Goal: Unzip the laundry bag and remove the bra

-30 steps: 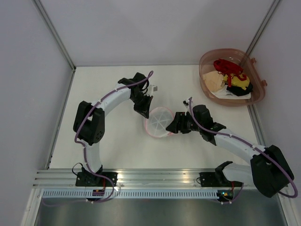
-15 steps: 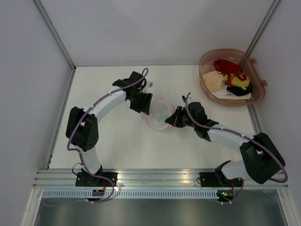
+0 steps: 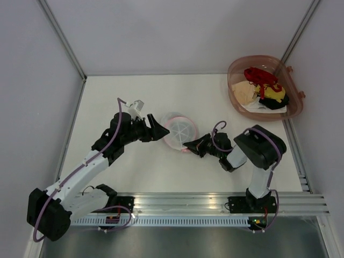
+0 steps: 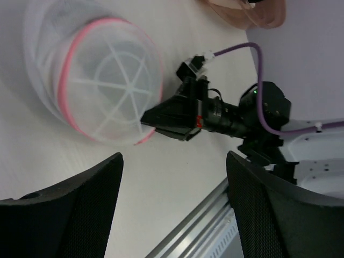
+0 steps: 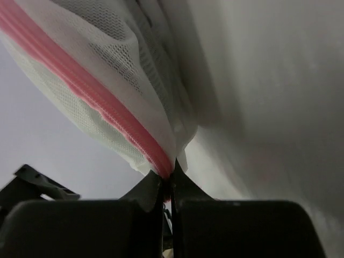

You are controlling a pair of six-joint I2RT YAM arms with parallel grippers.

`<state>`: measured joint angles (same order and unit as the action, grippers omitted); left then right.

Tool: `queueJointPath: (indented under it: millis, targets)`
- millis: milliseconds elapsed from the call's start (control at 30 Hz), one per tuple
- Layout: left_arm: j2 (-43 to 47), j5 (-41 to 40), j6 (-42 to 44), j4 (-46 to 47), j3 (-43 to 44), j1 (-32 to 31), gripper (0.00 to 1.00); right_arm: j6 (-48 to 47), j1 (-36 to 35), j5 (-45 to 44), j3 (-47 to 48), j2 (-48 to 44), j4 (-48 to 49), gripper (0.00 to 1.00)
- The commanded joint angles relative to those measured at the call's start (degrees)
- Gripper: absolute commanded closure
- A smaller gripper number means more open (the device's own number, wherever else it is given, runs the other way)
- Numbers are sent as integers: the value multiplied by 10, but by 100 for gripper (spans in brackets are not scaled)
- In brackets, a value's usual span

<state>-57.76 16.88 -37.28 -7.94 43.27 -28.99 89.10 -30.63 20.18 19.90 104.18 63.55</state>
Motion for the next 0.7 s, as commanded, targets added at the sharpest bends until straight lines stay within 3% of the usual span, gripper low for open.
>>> queueJointPath:
  millis: [0,167,500,667]
  targets:
    - [-8,82,-139,176,-73,1,18,125,-7,41,30,52,373,100]
    - [-17,105,-199,280,-135,8,18,81,-9,62,59,-18,372,100]
    - [-57,83,-260,377,-190,16,16,93,-9,63,53,-55,373,100]
    - [-55,97,-316,356,-192,15,16,92,-9,41,42,-65,373,100]
